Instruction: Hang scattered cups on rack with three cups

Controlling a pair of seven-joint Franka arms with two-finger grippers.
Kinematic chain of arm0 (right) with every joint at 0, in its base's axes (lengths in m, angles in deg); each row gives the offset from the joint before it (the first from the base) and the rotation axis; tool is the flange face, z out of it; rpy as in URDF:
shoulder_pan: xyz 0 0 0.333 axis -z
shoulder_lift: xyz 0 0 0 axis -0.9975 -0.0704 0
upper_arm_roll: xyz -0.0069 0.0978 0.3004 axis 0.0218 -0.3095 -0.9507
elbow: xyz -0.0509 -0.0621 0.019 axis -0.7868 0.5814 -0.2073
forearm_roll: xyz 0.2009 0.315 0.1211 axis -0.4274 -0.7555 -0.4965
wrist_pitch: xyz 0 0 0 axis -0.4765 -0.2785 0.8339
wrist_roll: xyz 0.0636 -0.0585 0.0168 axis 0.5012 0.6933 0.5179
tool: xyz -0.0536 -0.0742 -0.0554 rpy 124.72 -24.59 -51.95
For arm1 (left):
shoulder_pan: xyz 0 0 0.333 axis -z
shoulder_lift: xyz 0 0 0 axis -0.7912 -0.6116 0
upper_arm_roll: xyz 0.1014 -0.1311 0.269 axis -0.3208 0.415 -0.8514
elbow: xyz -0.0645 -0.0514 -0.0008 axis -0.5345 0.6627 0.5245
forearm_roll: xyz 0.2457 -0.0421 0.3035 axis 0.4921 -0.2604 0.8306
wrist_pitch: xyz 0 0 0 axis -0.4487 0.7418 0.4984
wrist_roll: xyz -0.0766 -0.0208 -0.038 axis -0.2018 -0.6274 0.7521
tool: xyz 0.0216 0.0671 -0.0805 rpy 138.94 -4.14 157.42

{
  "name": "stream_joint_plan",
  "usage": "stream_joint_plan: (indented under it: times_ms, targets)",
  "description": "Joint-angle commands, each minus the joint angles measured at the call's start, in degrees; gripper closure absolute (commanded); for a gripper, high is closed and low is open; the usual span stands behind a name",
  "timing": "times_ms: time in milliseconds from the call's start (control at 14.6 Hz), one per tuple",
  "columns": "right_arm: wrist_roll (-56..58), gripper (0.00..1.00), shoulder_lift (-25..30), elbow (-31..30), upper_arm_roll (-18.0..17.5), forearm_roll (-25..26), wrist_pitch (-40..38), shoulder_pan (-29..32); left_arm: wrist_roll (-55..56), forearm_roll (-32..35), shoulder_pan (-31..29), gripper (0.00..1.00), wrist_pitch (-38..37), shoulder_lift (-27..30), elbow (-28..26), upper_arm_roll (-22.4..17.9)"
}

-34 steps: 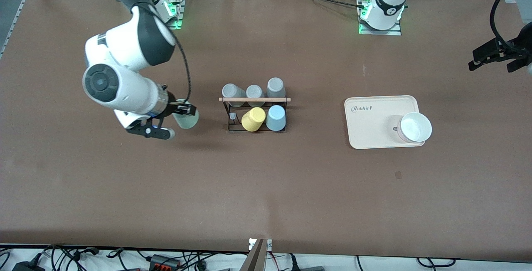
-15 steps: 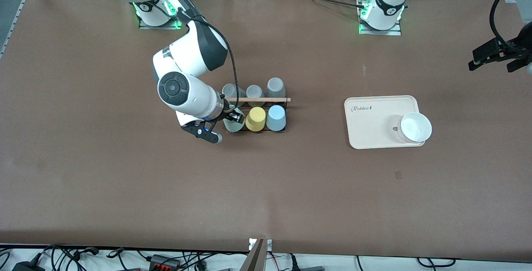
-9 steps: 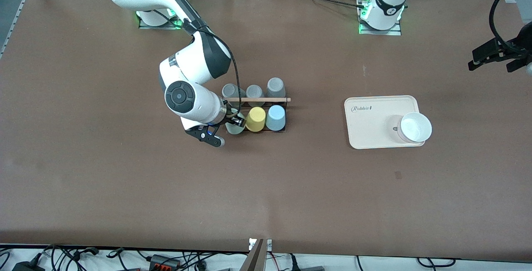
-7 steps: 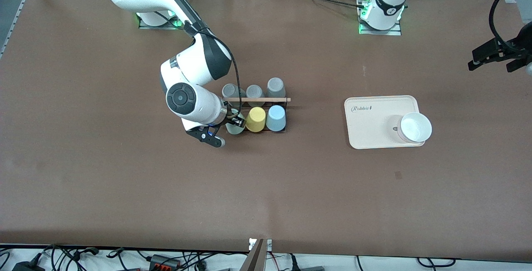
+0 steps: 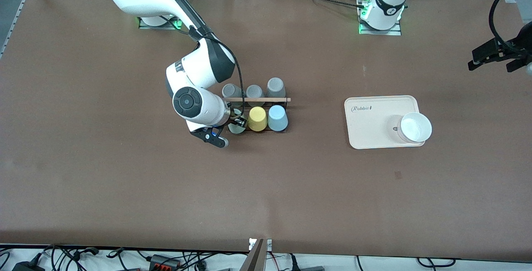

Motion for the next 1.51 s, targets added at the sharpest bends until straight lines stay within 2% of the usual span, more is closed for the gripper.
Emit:
stream_joint_plan:
  times_ms: [0, 343, 412, 480, 549, 1167, 1441]
  targets:
    - [-1.2, 0.7, -1.6, 1.6, 0.2, -1.0, -0.3, -0.8, -1.1, 1.3, -0.2, 0.0, -0.3, 1.0, -1.0, 0.4]
    - [-1.8, 0.69, -2.0, 1.6, 0.2, -1.0, 0.5, -1.3, -1.1, 1.3, -0.2, 0.0, -0.3, 1.0, -1.0, 0.4]
    - [-1.7, 0.59, -2.0, 1.6, 0.2, -1.0, 0.5, -1.3, -1.1, 1.3, -0.2, 0.0, -0.3, 1.0, -1.0, 0.4]
    - [-1.8, 0.24, -2.0, 1.6, 0.2, -1.0, 0.5, -1.3, -1.1, 1.3, -0.2, 0.0, -0.3, 1.0, -1.0, 0.4]
    - [-1.7, 0.0, -2.0, 1.6, 0.2, -1.0, 0.5, -1.3, -1.1, 1.3, -0.2, 0.0, -0.3, 1.0, -1.0, 0.3]
    - [-2.6, 0.0, -1.1, 5.8, 0.5, -0.9, -1.5, -0.4, -1.1, 1.3, -0.2, 0.0, -0.3, 1.0, -1.0, 0.4]
    - [-2.5, 0.0, -0.4, 13.2, 1.1, -0.4, -8.9, 1.7, -1.1, 1.3, -0.2, 0.0, -0.3, 1.0, -1.0, 0.4]
